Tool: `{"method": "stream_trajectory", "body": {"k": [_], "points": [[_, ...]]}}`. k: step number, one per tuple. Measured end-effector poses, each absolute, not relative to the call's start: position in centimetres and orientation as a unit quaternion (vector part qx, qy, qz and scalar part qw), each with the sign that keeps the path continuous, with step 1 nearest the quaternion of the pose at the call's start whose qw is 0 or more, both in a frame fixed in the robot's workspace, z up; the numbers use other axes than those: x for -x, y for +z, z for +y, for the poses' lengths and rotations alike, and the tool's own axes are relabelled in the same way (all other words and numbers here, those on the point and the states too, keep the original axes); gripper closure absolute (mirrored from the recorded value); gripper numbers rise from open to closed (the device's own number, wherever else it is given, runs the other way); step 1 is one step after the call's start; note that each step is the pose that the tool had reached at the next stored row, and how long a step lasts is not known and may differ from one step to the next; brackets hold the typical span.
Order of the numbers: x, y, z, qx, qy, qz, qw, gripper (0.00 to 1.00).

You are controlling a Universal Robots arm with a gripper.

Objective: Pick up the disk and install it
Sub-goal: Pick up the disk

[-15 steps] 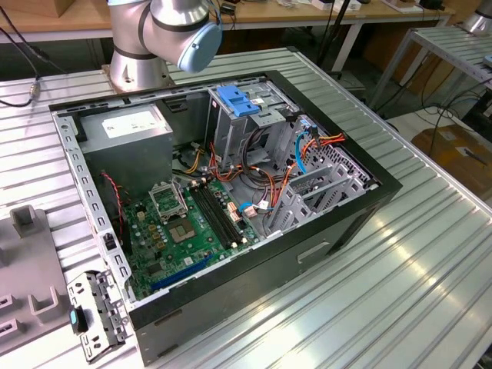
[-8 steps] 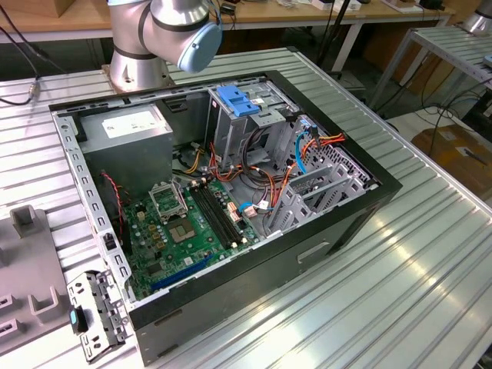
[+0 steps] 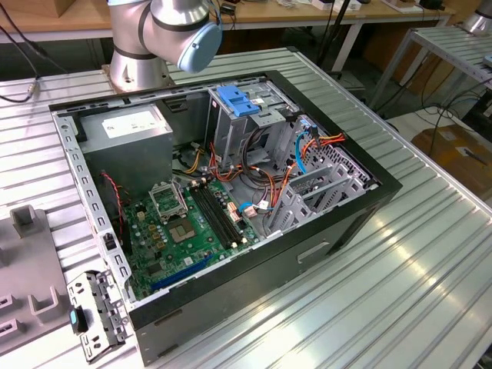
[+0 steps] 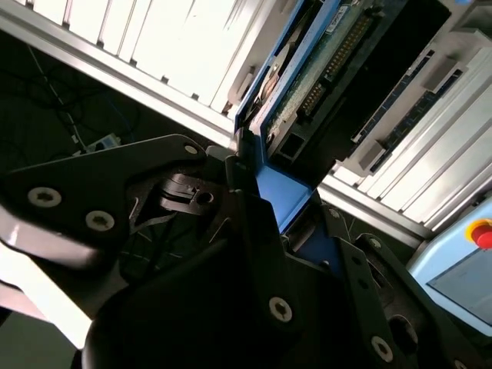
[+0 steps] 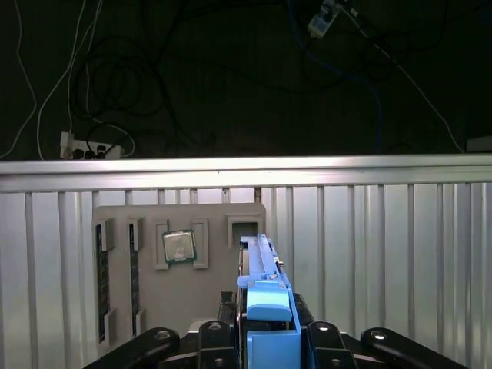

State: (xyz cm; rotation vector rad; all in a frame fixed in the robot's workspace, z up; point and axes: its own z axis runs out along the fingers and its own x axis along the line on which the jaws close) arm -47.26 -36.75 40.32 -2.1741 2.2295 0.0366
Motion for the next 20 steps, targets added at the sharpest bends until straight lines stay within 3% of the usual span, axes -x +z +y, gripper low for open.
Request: {"method": "stream_trajectory", "body": {"k": [20], "points": [[47.3, 42.8, -36.7, 0.698, 0.012, 0.716, 0.014, 0.63]]}}
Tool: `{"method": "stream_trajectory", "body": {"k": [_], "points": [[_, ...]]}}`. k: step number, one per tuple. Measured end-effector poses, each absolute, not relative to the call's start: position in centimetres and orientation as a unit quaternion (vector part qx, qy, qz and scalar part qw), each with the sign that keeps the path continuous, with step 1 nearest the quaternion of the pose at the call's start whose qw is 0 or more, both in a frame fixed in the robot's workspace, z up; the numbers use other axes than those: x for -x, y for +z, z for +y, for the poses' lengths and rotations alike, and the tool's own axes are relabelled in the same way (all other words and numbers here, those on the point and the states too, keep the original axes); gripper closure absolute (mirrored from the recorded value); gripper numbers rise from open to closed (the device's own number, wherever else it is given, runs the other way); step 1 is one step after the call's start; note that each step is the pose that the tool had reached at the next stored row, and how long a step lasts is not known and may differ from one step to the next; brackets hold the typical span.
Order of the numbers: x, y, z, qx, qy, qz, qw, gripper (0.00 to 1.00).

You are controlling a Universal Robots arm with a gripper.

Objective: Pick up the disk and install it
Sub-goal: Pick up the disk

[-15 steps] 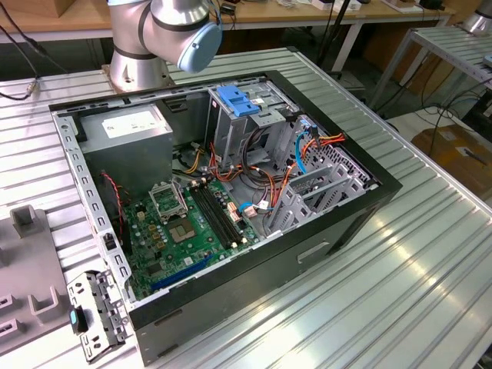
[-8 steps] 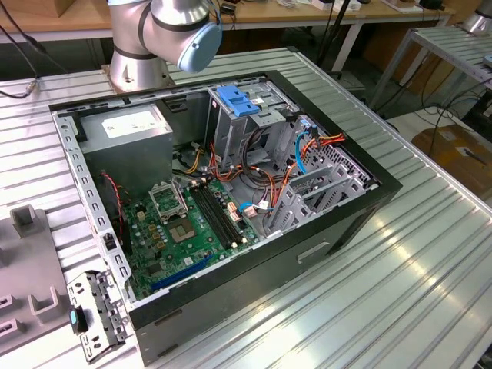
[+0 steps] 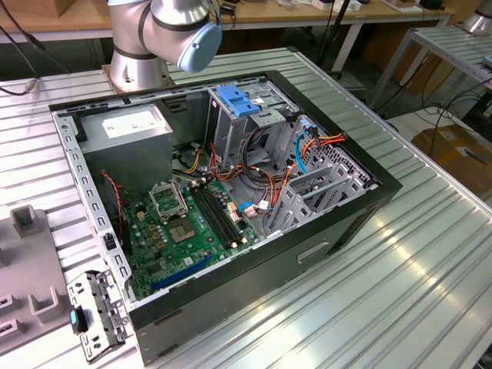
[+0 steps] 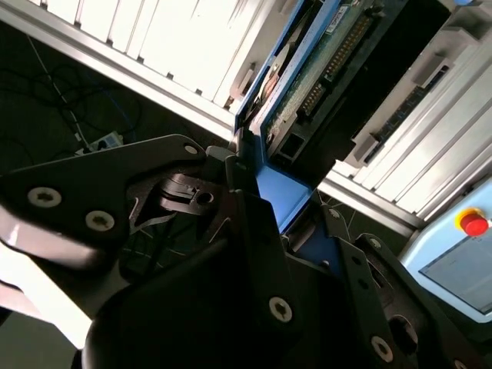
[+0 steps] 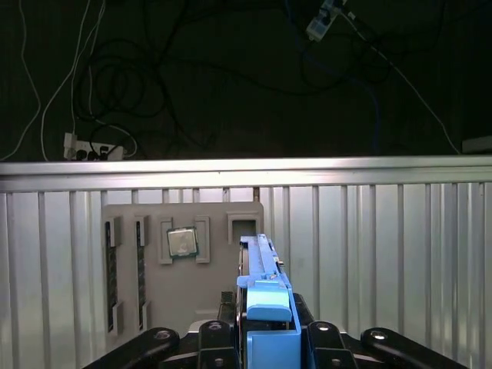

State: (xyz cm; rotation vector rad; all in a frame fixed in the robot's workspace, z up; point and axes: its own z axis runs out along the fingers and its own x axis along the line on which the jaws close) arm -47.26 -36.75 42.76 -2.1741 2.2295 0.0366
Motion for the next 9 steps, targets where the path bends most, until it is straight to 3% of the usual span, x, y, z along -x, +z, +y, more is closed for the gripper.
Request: {"method": "stream_trajectory", "body": {"k": [9], "points": [[47.26, 43.76, -36.75, 0.698, 0.012, 0.716, 0.014, 0.63]]}}
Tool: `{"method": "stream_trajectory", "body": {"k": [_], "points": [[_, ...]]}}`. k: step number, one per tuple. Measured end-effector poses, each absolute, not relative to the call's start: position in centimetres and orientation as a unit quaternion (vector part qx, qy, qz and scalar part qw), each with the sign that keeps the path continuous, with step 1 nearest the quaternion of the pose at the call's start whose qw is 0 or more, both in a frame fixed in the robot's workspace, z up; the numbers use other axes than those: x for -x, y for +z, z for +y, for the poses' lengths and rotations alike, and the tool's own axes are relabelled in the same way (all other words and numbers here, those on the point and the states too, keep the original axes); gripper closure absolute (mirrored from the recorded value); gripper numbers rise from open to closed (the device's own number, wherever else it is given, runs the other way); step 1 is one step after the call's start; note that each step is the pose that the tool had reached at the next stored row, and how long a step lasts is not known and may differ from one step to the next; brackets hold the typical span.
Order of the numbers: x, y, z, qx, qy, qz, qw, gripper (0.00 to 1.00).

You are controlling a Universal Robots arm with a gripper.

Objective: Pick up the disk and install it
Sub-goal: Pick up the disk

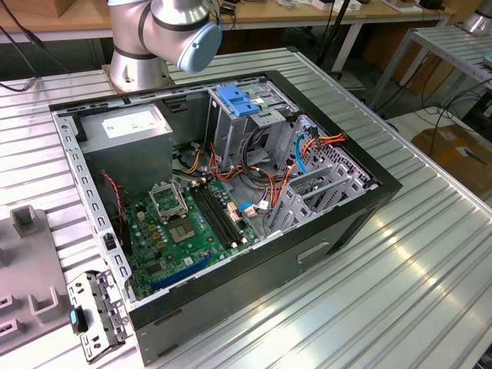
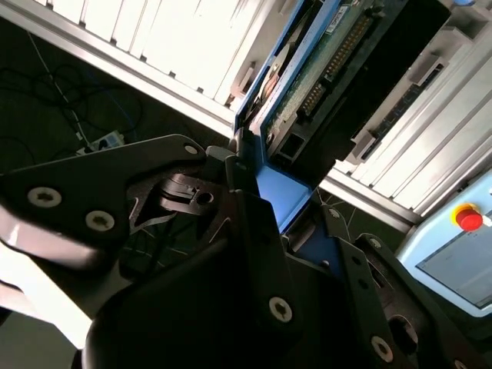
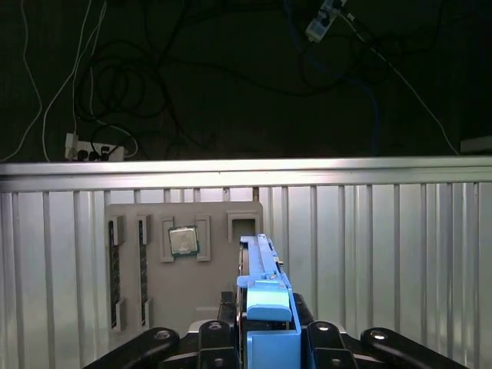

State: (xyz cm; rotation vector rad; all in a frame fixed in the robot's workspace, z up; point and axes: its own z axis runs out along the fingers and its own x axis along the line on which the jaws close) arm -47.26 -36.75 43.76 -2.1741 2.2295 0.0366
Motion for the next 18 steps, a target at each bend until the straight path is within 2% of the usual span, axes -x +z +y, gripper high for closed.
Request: {"method": "stream_trajectory", "body": {"k": [18], "points": [[47.2, 46.1, -36.7, 0.698, 0.012, 0.716, 0.013, 0.63]]}}
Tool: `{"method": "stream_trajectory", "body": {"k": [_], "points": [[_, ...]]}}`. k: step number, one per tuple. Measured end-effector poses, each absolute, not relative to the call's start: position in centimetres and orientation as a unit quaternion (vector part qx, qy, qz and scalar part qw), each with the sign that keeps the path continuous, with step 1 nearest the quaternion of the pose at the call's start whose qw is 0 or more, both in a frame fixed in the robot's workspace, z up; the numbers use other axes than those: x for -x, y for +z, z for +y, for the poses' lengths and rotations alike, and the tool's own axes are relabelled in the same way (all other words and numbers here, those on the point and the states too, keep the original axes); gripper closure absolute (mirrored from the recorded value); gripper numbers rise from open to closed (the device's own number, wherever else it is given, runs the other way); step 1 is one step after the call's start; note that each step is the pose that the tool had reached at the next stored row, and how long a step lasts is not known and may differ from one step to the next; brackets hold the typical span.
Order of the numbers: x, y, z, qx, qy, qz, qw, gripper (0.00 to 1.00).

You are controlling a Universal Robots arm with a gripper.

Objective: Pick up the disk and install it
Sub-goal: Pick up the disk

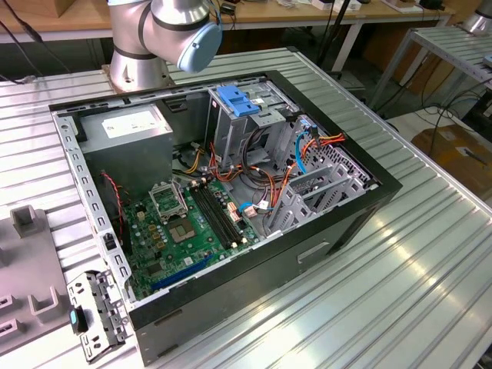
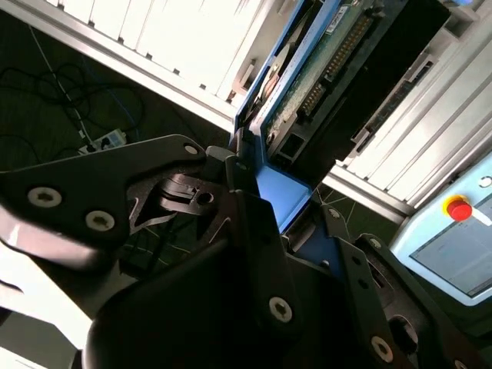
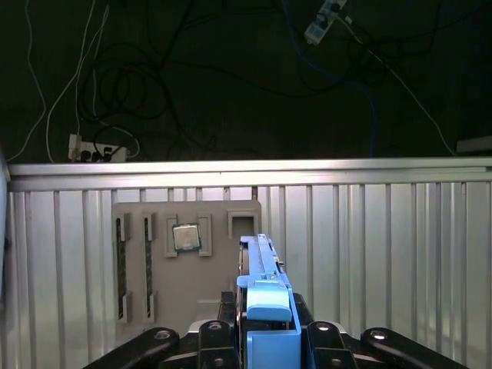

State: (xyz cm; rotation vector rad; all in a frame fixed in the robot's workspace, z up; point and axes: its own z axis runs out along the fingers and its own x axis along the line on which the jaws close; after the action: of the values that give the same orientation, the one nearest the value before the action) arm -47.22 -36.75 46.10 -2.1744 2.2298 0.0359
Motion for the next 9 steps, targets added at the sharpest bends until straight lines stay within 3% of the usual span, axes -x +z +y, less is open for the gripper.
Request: {"method": "stream_trajectory", "body": {"k": [9], "points": [[47.2, 47.6, -36.7, 0.698, 0.01, 0.716, 0.012, 0.63]]}}
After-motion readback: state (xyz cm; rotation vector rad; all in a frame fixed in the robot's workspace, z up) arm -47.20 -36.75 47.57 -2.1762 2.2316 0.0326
